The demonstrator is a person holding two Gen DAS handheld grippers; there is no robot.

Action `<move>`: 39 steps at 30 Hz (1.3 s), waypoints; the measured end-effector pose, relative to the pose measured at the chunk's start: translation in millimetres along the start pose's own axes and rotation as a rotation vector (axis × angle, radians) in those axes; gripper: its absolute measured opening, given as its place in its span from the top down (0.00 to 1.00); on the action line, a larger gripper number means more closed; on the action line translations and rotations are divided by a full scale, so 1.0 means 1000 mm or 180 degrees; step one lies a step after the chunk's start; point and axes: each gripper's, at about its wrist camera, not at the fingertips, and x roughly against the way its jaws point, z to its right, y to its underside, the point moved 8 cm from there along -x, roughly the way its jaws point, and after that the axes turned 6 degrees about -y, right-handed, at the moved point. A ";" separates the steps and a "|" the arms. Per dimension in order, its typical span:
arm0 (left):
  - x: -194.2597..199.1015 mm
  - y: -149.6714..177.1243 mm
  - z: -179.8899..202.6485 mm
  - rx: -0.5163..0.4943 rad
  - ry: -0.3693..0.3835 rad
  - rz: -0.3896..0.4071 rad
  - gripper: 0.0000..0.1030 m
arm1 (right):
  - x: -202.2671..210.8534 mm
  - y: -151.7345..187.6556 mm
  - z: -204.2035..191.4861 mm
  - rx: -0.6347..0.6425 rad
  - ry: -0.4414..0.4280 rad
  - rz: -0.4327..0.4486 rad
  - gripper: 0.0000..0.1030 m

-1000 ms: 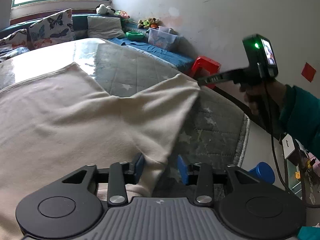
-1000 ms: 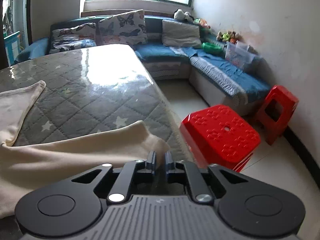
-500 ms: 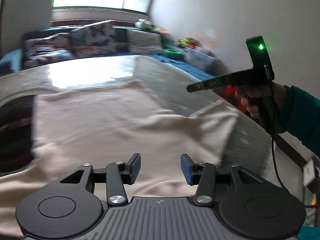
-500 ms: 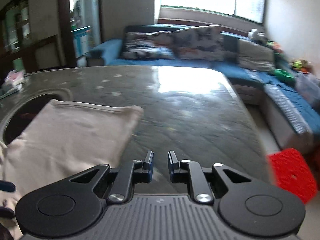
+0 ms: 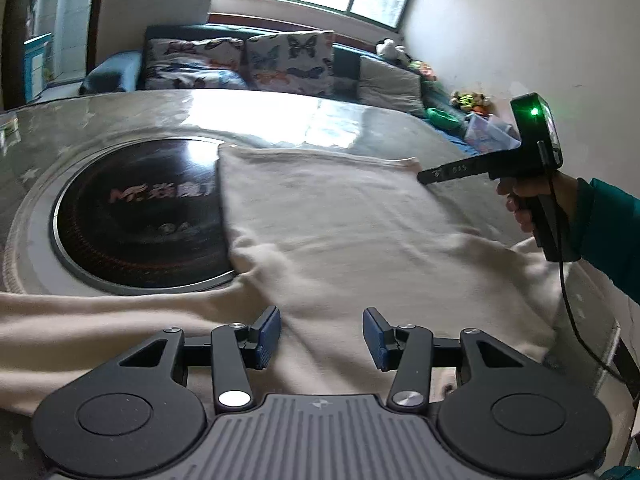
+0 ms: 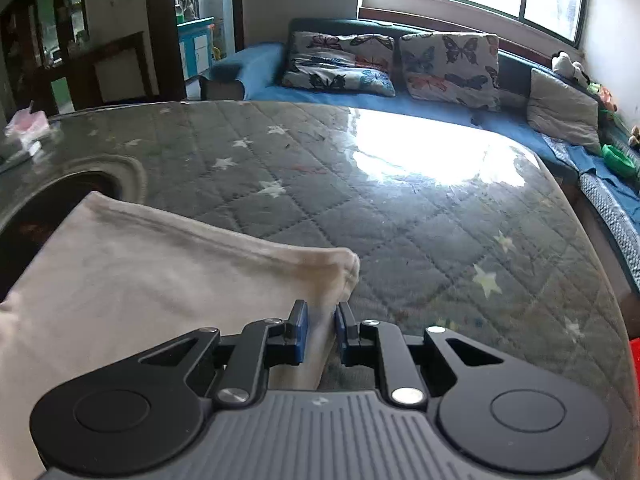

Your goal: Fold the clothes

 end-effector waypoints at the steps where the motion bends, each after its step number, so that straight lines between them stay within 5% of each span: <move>1: 0.000 0.001 -0.004 0.0019 -0.0019 0.0000 0.52 | -0.006 -0.003 0.002 -0.0006 0.0021 0.0002 0.86; 9: 0.021 0.006 -0.044 0.0249 -0.0310 0.0086 0.50 | -0.012 -0.022 0.000 0.0193 0.0192 -0.0035 0.82; 23: 0.087 0.036 -0.151 0.1110 -0.1673 0.0280 0.50 | -0.014 -0.045 -0.153 0.1026 -0.0715 -0.0100 0.81; 30: 0.090 0.040 -0.185 0.1427 -0.1753 0.0320 0.52 | -0.043 -0.051 -0.201 0.1149 -0.0927 -0.0199 0.81; 35: 0.089 0.036 -0.186 0.1323 -0.1753 0.0332 0.92 | -0.058 -0.054 -0.219 0.1205 -0.0990 -0.0202 0.80; 39: 0.101 0.033 -0.185 0.1290 -0.1859 0.0454 0.95 | -0.071 -0.056 -0.225 0.1190 -0.0992 -0.0208 0.80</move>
